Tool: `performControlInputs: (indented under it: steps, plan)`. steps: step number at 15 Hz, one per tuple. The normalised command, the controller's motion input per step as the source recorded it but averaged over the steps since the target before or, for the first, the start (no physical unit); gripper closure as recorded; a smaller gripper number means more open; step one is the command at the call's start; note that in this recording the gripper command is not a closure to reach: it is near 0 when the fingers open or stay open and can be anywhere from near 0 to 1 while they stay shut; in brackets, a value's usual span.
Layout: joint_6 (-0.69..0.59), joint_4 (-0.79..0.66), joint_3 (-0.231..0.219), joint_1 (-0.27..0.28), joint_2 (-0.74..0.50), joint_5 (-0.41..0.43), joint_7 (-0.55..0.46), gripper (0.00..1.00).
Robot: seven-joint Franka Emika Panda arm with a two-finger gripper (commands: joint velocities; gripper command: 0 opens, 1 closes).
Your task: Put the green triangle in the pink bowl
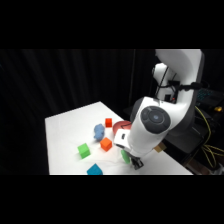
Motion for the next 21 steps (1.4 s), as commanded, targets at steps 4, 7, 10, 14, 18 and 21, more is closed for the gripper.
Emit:
performControlInputs:
  steps: [4,7,10,14,18,21]
  plan:
    - [0.06,-0.72,0.061,-0.079,-0.74,-0.397,0.46,0.20]
    - [0.27,-0.83,0.108,-0.341,-0.77,-0.323,0.38,0.00]
    - [0.34,-0.71,0.142,-0.428,-0.68,-0.248,0.29,0.00]
    - [0.25,-0.38,0.187,-0.374,-0.42,-0.136,0.18,0.85]
    - [0.26,-0.16,0.147,-0.284,-0.18,-0.071,0.09,0.00]
    - [0.27,-0.10,0.091,-0.214,-0.08,-0.047,0.04,0.00]
